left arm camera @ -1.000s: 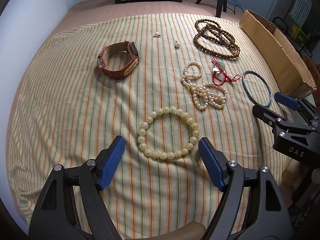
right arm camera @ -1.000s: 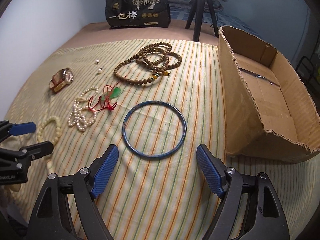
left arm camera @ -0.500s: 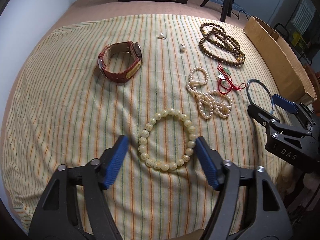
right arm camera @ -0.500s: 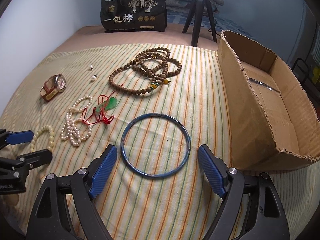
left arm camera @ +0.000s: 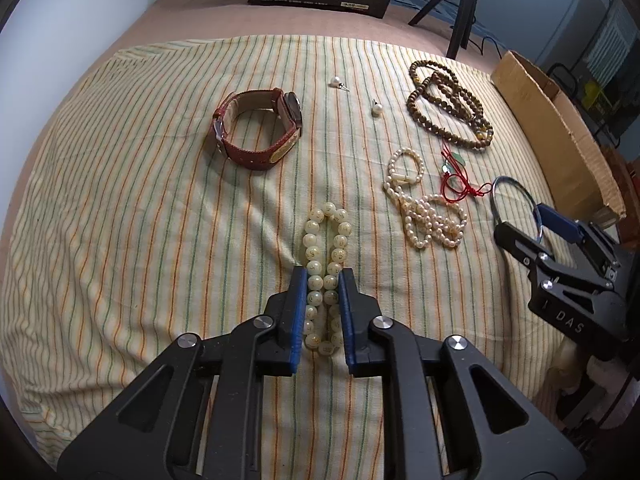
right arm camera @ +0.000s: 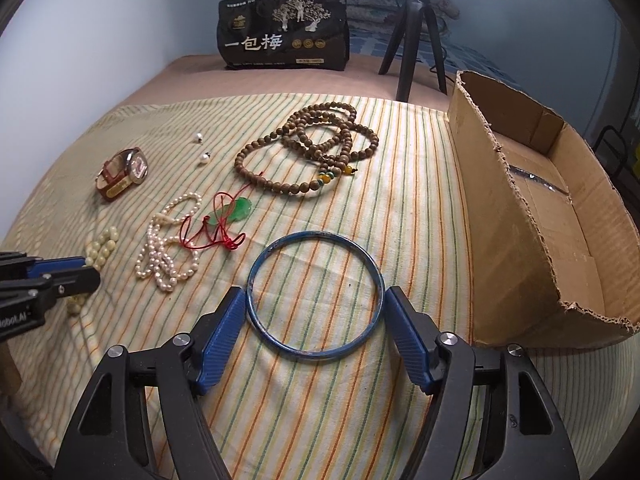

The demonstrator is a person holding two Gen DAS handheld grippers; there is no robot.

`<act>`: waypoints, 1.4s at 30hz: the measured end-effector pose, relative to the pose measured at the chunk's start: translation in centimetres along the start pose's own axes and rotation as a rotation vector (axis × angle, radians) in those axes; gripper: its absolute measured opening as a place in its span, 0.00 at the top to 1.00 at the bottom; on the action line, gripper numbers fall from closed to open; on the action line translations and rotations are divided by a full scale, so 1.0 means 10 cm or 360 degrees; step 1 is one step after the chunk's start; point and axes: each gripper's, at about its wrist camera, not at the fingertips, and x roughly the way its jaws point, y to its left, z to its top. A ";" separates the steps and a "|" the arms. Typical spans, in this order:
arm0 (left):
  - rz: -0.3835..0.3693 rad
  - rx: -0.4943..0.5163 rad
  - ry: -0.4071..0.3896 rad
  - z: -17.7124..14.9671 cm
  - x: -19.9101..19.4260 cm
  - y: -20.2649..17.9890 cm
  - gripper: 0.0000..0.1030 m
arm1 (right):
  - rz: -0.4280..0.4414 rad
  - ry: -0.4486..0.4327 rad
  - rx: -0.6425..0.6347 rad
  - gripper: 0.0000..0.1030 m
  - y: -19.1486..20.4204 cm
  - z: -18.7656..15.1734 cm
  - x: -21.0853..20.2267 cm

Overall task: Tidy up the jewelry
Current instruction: 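Close the left tool on the cream bead bracelet while the right tool grasps the blue bangle, then carry the bead bracelet in the left tool and bangle in the right tool to the cardboard box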

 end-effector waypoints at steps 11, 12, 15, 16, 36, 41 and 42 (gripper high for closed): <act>-0.0032 -0.0009 -0.0080 0.02 -0.17 -0.01 0.88 | 0.0039 -0.0038 -0.0030 0.32 0.03 0.02 -0.12; -0.0034 -0.0011 -0.0092 0.03 -0.20 -0.02 0.95 | 0.0041 -0.0050 -0.0038 0.32 0.04 0.02 -0.15; -0.0064 -0.0007 -0.0135 0.06 -0.32 -0.05 0.95 | 0.0047 -0.0082 -0.0060 0.32 0.06 0.04 -0.24; -0.0053 0.0002 -0.0158 0.07 -0.35 -0.06 0.95 | 0.0054 -0.0094 -0.0062 0.32 0.06 0.04 -0.28; -0.0084 0.0009 -0.0350 0.17 -0.73 -0.19 0.95 | 0.0084 -0.0206 -0.0025 0.32 -0.15 0.10 -0.68; -0.0121 0.0028 -0.0437 0.24 -0.93 -0.30 0.95 | 0.0093 -0.0235 -0.0002 0.32 -0.23 0.16 -0.80; -0.0129 0.0030 -0.0449 0.26 -0.96 -0.32 0.95 | 0.0094 -0.0240 0.0009 0.32 -0.26 0.17 -0.82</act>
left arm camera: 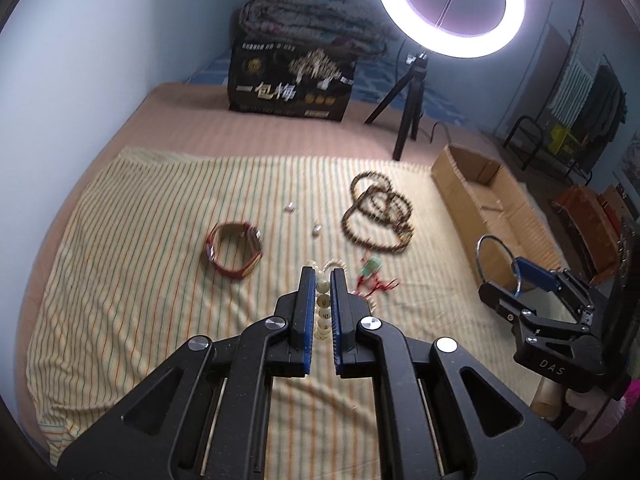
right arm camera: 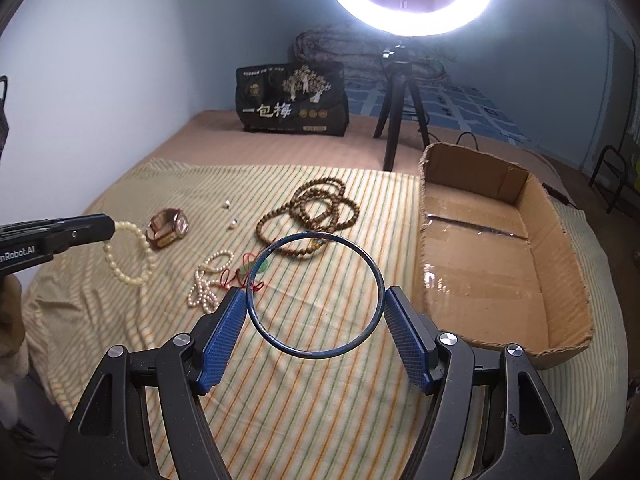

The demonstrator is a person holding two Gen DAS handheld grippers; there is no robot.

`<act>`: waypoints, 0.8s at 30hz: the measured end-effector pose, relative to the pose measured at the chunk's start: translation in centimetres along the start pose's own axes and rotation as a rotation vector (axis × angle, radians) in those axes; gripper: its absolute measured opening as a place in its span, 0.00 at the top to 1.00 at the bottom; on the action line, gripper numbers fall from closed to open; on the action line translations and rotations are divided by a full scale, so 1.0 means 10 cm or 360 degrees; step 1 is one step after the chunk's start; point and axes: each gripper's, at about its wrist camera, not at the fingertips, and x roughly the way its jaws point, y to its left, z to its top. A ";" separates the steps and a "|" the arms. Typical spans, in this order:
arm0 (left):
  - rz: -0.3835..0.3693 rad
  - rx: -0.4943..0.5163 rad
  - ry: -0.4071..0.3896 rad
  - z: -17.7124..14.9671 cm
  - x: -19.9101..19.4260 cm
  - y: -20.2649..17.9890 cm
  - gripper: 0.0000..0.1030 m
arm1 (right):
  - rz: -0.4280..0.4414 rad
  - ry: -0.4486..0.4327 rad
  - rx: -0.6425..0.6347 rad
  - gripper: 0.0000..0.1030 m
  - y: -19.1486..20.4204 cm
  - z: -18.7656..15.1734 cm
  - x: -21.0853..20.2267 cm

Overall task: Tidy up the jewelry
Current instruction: 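Carry the bead bracelet in the left tool and bangle in the right tool to the cardboard box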

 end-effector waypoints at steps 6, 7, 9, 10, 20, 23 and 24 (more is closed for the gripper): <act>-0.0065 0.0033 -0.0067 0.15 -0.09 -0.23 0.95 | -0.0025 -0.0050 0.0049 0.32 -0.19 0.10 -0.15; -0.0080 0.0040 -0.0076 0.18 -0.10 -0.28 0.95 | -0.0033 -0.0058 0.0054 0.32 -0.21 0.12 -0.17; -0.0100 0.0057 -0.0088 0.22 -0.10 -0.37 0.95 | -0.0051 -0.0076 0.0074 0.32 -0.29 0.16 -0.20; -0.0112 0.0067 -0.0094 0.24 -0.09 -0.43 0.95 | -0.0057 -0.0081 0.0087 0.32 -0.34 0.17 -0.22; -0.0238 0.0166 -0.0124 0.41 0.01 -1.01 0.95 | -0.0176 -0.0110 0.0183 0.32 -0.88 0.35 -0.33; -0.0274 0.0186 -0.0121 0.46 0.09 -1.18 0.95 | -0.0203 -0.0100 0.0187 0.32 -1.00 0.39 -0.32; -0.0285 0.0190 -0.0119 0.48 0.10 -1.23 0.95 | -0.0212 -0.0092 0.0190 0.32 -1.05 0.40 -0.30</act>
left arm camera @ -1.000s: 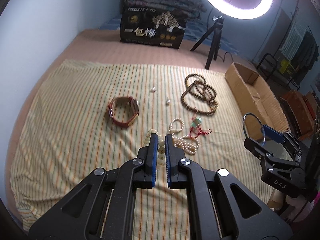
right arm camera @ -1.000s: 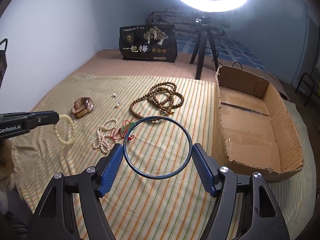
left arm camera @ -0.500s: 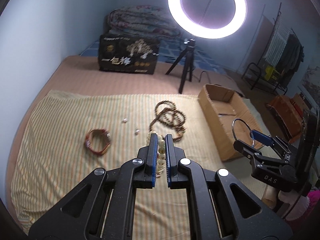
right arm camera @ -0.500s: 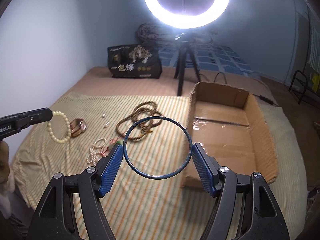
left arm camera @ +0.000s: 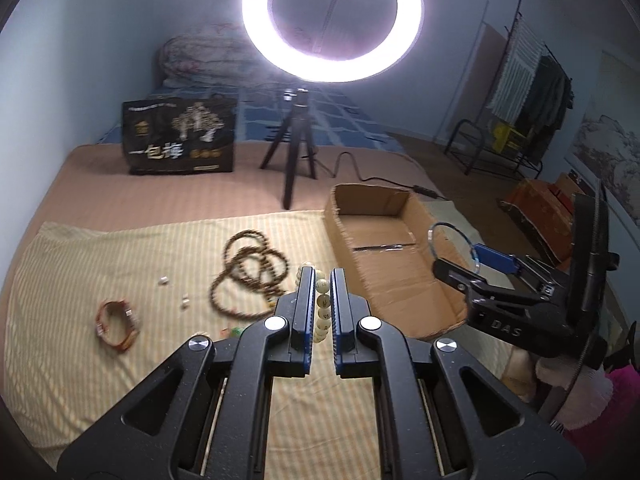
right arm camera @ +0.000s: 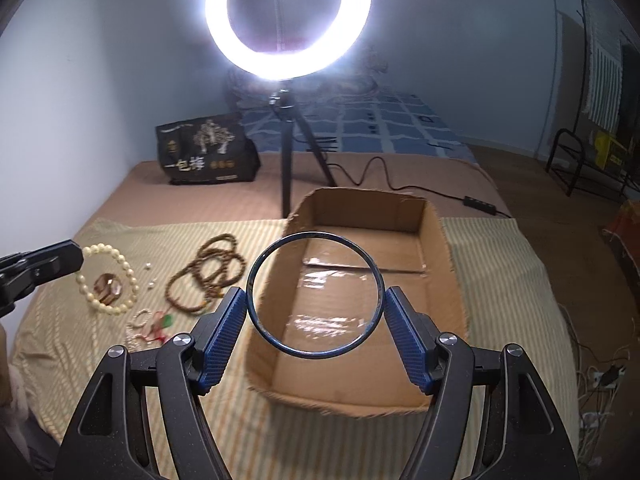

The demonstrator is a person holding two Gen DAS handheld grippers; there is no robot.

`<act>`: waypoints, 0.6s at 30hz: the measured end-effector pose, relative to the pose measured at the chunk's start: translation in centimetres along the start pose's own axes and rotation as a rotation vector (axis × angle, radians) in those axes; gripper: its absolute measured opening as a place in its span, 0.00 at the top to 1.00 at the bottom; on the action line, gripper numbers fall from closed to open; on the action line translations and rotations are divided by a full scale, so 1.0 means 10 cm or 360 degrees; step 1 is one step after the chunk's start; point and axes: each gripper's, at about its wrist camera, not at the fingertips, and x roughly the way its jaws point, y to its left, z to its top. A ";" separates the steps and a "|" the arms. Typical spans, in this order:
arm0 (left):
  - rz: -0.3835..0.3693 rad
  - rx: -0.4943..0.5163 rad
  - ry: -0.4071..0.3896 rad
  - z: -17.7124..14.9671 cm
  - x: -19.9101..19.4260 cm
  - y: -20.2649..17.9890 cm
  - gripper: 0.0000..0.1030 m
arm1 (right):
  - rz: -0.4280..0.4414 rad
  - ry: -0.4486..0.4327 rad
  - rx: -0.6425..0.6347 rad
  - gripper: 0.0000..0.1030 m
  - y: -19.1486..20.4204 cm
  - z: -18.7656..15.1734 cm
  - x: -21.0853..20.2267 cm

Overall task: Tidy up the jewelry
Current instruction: 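Carry the bead bracelet in the left tool and bangle in the right tool to the cardboard box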

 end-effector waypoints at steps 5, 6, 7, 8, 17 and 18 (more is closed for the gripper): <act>-0.0056 0.0015 0.0011 0.09 0.20 -0.22 0.95 | -0.0029 0.0037 0.0026 0.32 -0.17 0.09 0.11; -0.0064 0.0017 0.0012 0.10 0.23 -0.25 0.95 | -0.0032 0.0046 0.0033 0.32 -0.21 0.11 0.14; -0.0076 0.0022 0.0016 0.11 0.28 -0.30 0.95 | -0.0033 0.0054 0.0037 0.32 -0.24 0.12 0.16; -0.0087 0.0029 0.0021 0.12 0.32 -0.35 0.95 | -0.0036 0.0064 0.0040 0.32 -0.27 0.14 0.19; -0.0135 0.0047 0.0084 0.13 0.70 -0.65 0.95 | -0.0084 0.0126 0.0076 0.32 -0.55 0.29 0.44; -0.0140 0.0048 0.0092 0.13 0.73 -0.67 0.95 | -0.0087 0.0137 0.0087 0.32 -0.58 0.30 0.47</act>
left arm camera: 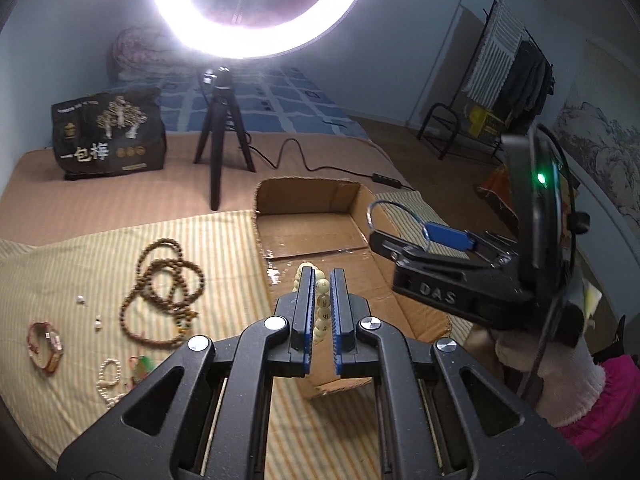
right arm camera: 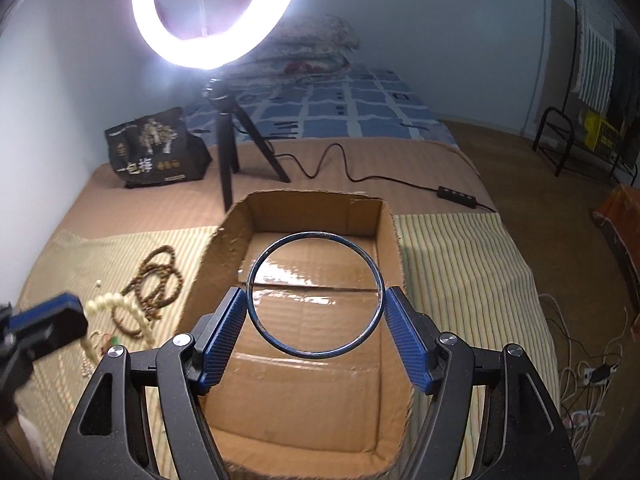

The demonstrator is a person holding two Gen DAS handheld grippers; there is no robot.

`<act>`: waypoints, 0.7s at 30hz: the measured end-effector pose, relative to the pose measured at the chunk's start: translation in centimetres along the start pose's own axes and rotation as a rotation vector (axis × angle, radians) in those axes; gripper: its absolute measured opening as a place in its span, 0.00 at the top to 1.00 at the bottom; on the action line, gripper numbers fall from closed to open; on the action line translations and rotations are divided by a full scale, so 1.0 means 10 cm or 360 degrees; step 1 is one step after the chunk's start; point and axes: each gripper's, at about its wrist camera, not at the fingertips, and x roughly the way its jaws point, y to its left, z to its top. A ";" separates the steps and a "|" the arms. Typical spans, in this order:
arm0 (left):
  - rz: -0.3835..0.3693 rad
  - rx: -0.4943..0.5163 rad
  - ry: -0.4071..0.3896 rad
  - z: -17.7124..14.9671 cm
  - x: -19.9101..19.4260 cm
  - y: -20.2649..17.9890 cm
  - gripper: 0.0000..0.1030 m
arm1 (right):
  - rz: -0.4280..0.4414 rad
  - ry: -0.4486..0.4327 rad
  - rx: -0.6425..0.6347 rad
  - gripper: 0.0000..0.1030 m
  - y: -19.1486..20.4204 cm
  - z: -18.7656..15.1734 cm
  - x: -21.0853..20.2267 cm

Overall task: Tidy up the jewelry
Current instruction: 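Carry the bead bracelet in the left tool and bangle in the right tool to the cardboard box, then open the right tool to drop the bangle in the box while the left tool releases the bracelet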

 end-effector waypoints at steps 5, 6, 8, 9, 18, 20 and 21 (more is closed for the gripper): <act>-0.0018 -0.0002 0.0053 -0.01 0.23 -0.08 0.95 | 0.0003 0.0046 0.0009 0.32 -0.10 0.07 0.18; -0.0018 0.0000 0.0061 0.00 0.27 -0.09 0.95 | 0.0006 0.0054 0.0011 0.32 -0.11 0.08 0.21; -0.0023 0.0001 0.0076 0.00 0.34 -0.11 0.95 | 0.0015 0.0075 0.0020 0.32 -0.14 0.10 0.28; -0.0022 -0.0002 0.0082 -0.01 0.37 -0.11 0.95 | 0.0023 0.0084 0.0027 0.32 -0.15 0.10 0.31; -0.0033 -0.0029 0.0161 -0.03 0.60 -0.06 0.95 | 0.0043 0.0159 0.0073 0.31 -0.22 0.12 0.53; -0.0024 -0.0035 0.0159 -0.03 0.62 -0.05 0.95 | 0.0032 0.0167 0.0079 0.31 -0.24 0.12 0.55; -0.0019 -0.0041 0.0161 -0.03 0.62 -0.05 0.95 | 0.0025 0.0167 0.0080 0.31 -0.24 0.13 0.55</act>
